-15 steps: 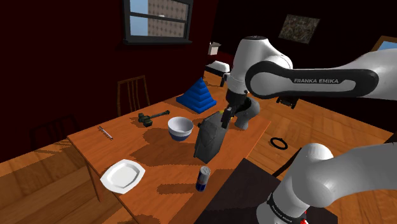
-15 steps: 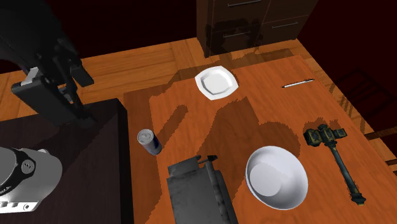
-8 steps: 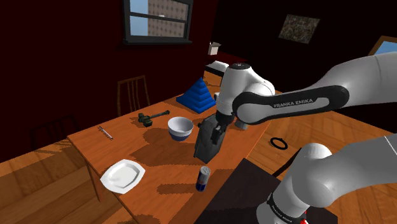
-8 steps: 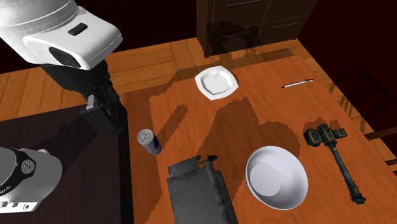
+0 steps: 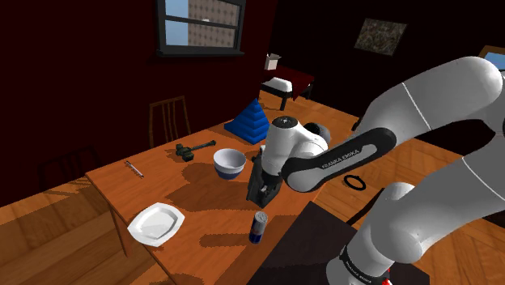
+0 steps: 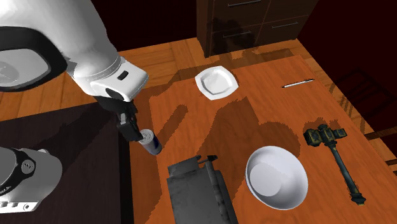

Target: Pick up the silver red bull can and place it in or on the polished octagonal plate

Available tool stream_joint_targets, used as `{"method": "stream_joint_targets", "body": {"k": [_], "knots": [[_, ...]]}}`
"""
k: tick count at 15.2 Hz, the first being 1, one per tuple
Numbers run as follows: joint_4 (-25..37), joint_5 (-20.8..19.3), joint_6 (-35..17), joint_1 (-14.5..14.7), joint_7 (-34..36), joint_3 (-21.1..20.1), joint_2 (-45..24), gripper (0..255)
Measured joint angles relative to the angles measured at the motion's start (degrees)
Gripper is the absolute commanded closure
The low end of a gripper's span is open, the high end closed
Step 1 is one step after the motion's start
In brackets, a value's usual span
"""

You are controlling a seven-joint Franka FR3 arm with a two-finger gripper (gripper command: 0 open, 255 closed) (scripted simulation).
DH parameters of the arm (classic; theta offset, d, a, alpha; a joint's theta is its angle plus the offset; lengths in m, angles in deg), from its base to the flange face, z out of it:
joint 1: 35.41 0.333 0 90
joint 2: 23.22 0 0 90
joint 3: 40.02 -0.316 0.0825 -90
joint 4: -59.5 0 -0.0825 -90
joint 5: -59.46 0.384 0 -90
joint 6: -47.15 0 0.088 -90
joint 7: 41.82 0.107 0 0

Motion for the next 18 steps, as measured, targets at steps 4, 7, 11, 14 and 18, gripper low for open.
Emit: {"method": "stream_joint_targets", "body": {"k": [4, 7, 11, 14, 18], "knots": [[-0.3, -6.1, -9.9, -3.2, 7.3, -3.1, -10.4, 0], [0.4, -12.5, -14.7, -5.2, 13.7, -4.6, -16.6, 0], [1.2, -19.8, -18.1, -6.8, 19.4, -4.3, -21.6, 0], [2.2, -25.8, -19.9, -7.2, 23.9, -3.1, -25.1, 0], [2.4, -27.2, -20.4, -7.2, 24.9, -2.7, -25.8, 0]]}}
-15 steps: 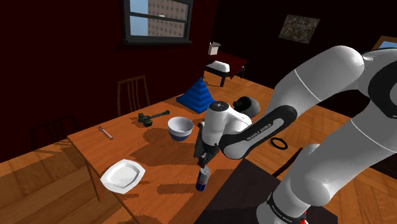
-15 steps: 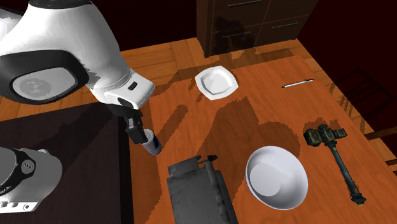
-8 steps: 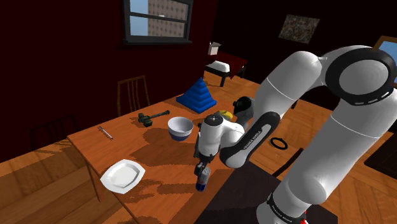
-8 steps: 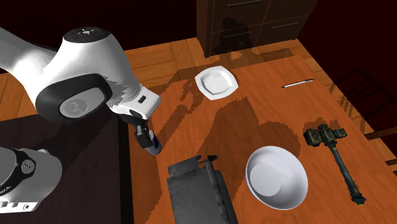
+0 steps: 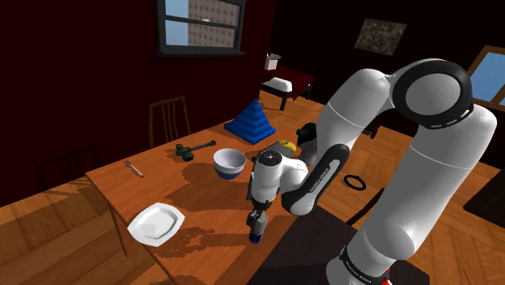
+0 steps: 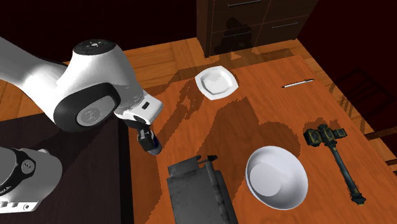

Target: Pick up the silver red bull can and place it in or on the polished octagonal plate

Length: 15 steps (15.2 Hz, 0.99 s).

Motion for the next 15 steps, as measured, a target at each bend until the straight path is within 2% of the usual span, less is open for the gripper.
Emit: {"method": "stream_joint_targets", "body": {"k": [2, 3, 13, 15], "knots": [[0.0, -0.1, 0.0, 0.0, 0.0, 0.0, 0.0, 0], [0.0, -0.1, 0.0, 0.0, 0.0, 0.0, 0.0, 255], [0.0, -0.1, -0.1, 0.0, 0.1, 0.0, 0.0, 255], [-0.4, 2.6, 0.8, -0.2, -2.1, -0.7, 1.5, 255]]}}
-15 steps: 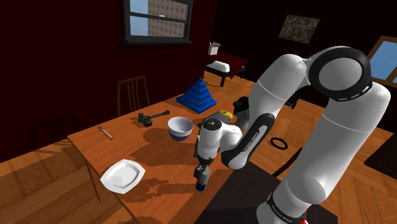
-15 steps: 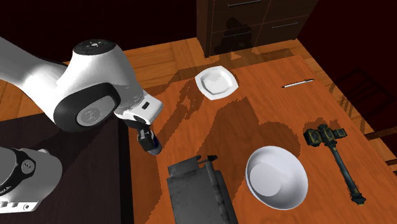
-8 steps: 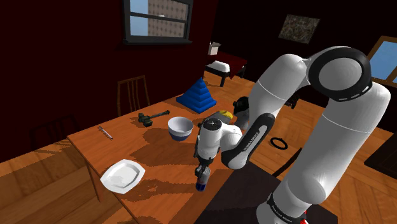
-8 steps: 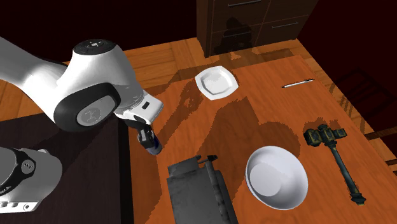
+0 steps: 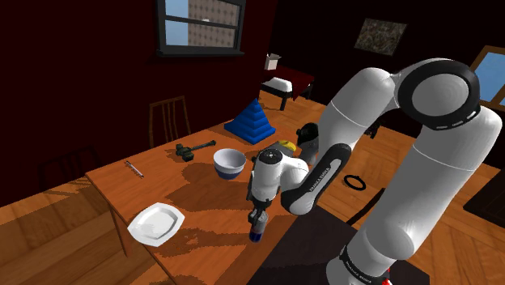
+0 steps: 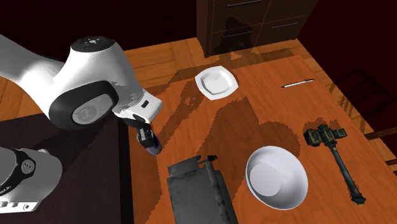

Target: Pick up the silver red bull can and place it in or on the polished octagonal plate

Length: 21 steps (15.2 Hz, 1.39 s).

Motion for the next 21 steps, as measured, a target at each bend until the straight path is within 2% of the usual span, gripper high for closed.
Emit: {"method": "stream_joint_targets", "body": {"k": [7, 13, 16, 21], "knots": [[-1.5, 12.5, 5.2, 1.4, -9.7, -1.6, 8.0, 255], [-1.7, 19.7, 11.0, 3.8, -15.7, -0.6, 14.7, 255], [-0.5, 21.3, 13.6, 4.6, -16.7, -0.5, 16.1, 255], [9.4, 19.9, 17.4, 5.2, -12.7, -3.0, 9.2, 255]]}}
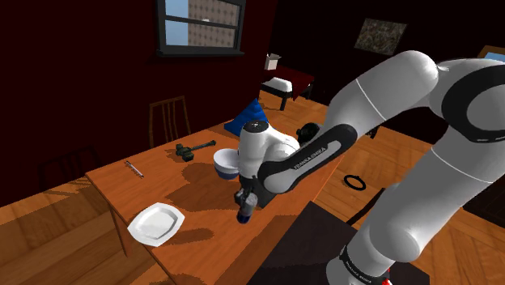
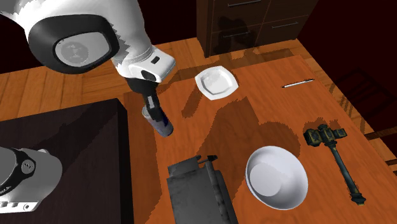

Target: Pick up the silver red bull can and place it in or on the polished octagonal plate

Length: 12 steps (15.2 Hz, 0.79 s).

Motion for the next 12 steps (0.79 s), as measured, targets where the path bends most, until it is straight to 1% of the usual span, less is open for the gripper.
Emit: {"method": "stream_joint_targets", "body": {"k": [6, 11, 12], "knots": [[15.2, -3.2, 6.2, 1.4, 5.1, -2.0, -10.5, 255], [27.8, -5.5, 11.8, 4.0, 8.7, -2.8, -18.9, 255], [31.1, -6.0, 13.2, 4.6, 9.1, -2.7, -21.1, 255]]}}
